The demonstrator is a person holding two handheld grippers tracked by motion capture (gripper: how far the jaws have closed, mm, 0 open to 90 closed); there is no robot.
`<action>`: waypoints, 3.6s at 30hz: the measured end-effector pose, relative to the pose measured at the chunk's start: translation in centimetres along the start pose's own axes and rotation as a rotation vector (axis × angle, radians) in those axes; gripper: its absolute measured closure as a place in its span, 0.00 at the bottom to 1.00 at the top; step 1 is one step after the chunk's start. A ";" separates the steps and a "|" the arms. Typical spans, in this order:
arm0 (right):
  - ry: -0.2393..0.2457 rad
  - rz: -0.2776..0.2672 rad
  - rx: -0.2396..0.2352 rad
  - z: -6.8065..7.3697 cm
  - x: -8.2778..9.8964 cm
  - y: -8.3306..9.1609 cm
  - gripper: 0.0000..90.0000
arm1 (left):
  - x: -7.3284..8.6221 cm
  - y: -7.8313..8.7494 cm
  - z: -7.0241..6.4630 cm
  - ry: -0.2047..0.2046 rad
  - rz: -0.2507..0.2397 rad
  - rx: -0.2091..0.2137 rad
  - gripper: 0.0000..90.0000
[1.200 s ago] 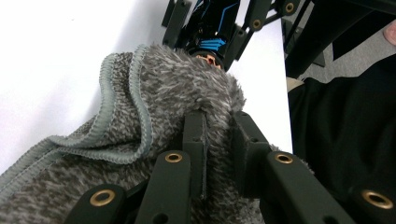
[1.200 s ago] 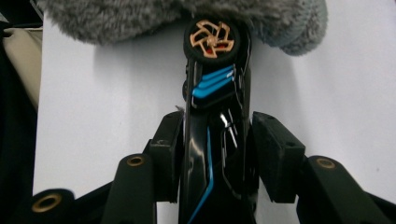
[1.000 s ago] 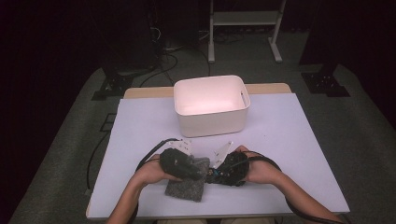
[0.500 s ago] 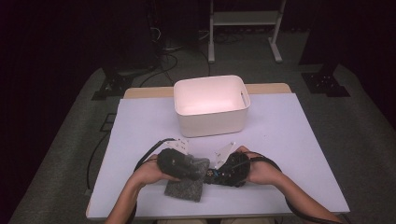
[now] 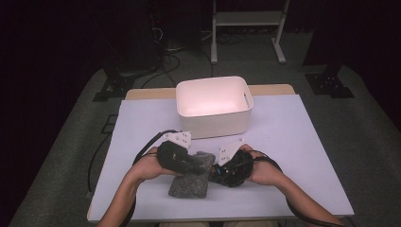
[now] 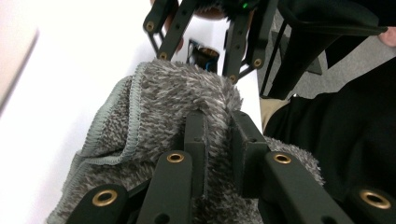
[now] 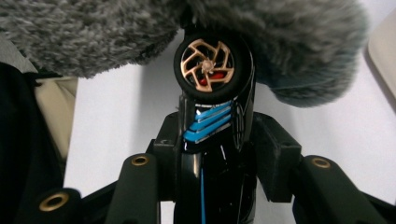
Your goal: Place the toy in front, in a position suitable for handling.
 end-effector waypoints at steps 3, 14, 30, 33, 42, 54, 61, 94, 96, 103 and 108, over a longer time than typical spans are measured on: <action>-0.007 -0.008 0.007 0.0 0.4 0.4 0.62 | 0.2 0.0 0.2 0.010 0.006 -0.005 0.88; -0.033 -0.091 -0.002 0.2 0.7 0.7 0.63 | -1.1 0.6 -0.3 -0.018 0.001 0.000 0.88; -0.056 -0.150 -0.009 0.5 2.4 0.8 0.62 | -0.9 -0.6 0.1 -0.004 0.050 0.019 0.88; -0.053 -0.147 -0.002 0.6 2.6 1.0 0.62 | -1.0 -0.8 0.0 -0.006 0.055 0.019 0.88; -0.065 -0.133 0.017 0.5 3.4 2.6 0.62 | -0.8 -1.2 0.1 -0.001 0.069 0.015 0.88; -0.052 -0.148 0.009 0.6 2.4 2.4 0.63 | -2.3 0.0 -0.4 -0.034 0.027 0.021 0.88; -0.045 -0.198 -0.026 0.6 0.7 1.3 0.63 | -2.9 1.4 -1.1 -0.061 0.037 -0.011 0.88; -0.051 -0.135 0.031 1.0 2.5 2.9 0.61 | -4.4 -0.4 -1.0 -0.076 0.054 -0.008 0.88; -0.049 -0.129 0.035 1.1 2.4 3.1 0.61 | -4.7 -0.6 -1.0 -0.086 0.058 -0.007 0.88; -0.040 -0.135 0.035 1.1 2.7 3.3 0.62 | -4.8 -0.7 -1.0 -0.088 0.054 0.000 0.87; -0.055 -0.147 0.029 0.9 3.0 3.5 0.62 | -3.6 -0.5 -0.6 -0.060 0.062 -0.008 0.87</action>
Point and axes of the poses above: each handheld gripper's, and its own axes: y roughly backward along the jaws, x roughly out of its underside, z roughly to its left, the point moved 2 cm from there along -y, roughly forward along the jaws, and after that the axes turned 2 degrees about -y, right-handed, at the moved point
